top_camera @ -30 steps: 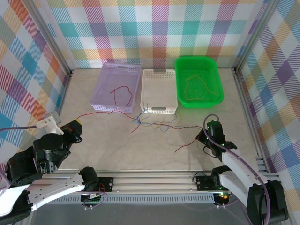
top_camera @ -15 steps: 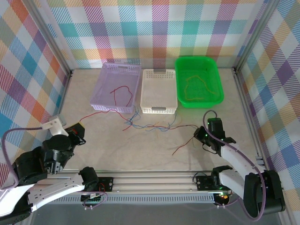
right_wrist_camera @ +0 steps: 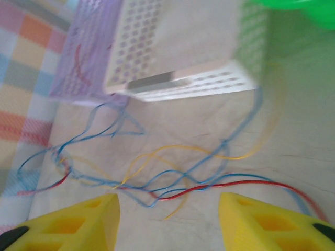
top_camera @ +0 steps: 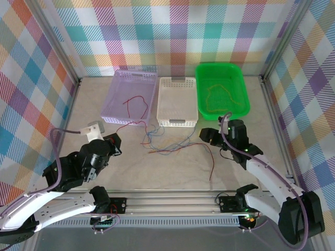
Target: Untangle the cables
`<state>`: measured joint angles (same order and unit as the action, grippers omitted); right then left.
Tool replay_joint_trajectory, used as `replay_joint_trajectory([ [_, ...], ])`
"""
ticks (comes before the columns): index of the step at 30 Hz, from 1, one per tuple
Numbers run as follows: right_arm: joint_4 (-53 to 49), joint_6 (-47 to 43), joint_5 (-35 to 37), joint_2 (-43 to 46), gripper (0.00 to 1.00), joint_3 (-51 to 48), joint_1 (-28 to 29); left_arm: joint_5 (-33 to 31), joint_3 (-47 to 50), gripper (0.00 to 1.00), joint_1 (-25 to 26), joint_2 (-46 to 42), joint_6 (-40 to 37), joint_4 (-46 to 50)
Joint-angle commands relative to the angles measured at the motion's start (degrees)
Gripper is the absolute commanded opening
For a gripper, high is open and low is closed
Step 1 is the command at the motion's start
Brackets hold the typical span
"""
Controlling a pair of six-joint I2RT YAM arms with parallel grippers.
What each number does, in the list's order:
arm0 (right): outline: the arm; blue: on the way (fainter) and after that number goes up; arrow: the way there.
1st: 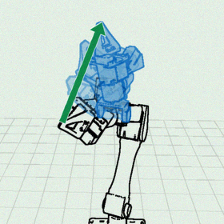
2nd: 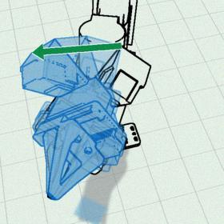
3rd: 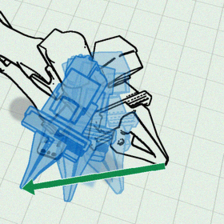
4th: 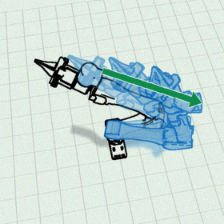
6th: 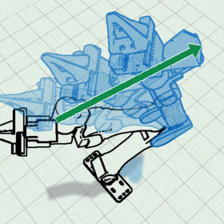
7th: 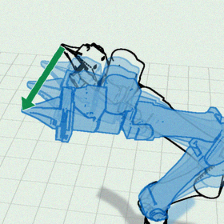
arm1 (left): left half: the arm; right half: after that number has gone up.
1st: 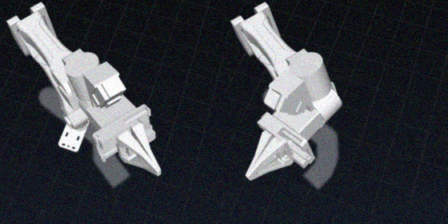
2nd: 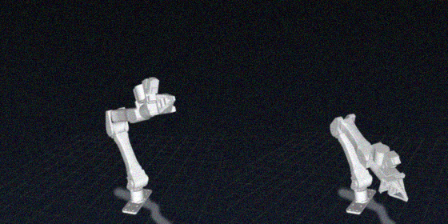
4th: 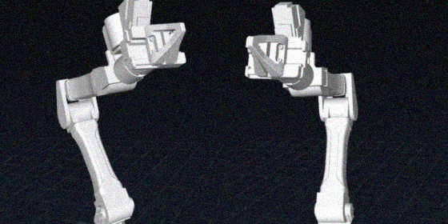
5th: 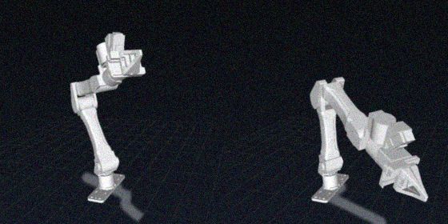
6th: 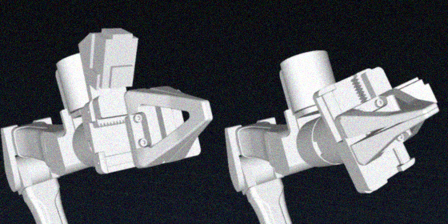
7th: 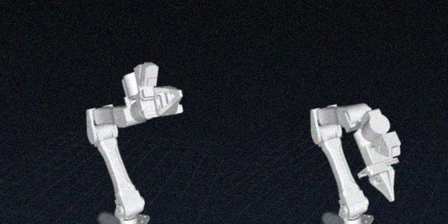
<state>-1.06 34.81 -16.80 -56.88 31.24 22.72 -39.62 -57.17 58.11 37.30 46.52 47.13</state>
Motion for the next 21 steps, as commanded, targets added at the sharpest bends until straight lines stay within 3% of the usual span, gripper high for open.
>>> replay_joint_trajectory([
  [1, 4.1, -2.7, -1.5, -2.9, 0.56, 2.7, 6.9, 2.8, 1.0, 0.0, 0.7, 1.8, 1.3, -5.1],
  [4, 10.3, -0.6, -2.9, -7.2, 0.58, 3.1, 13.0, 3.7, 1.7, 0.0, 0.7, 2.2, 2.1, -7.0],
  [11, 13.6, -4.8, 4.5, -15.6, 0.59, 9.1, 25.2, 4.9, 2.1, 0.0, 0.7, 3.6, 3.3, -8.2],
  [21, 12.0, -5.2, 11.5, -25.2, 0.57, 14.9, 28.1, 4.8, 1.4, 0.0, 0.7, 2.8, 3.5, -7.4],
])
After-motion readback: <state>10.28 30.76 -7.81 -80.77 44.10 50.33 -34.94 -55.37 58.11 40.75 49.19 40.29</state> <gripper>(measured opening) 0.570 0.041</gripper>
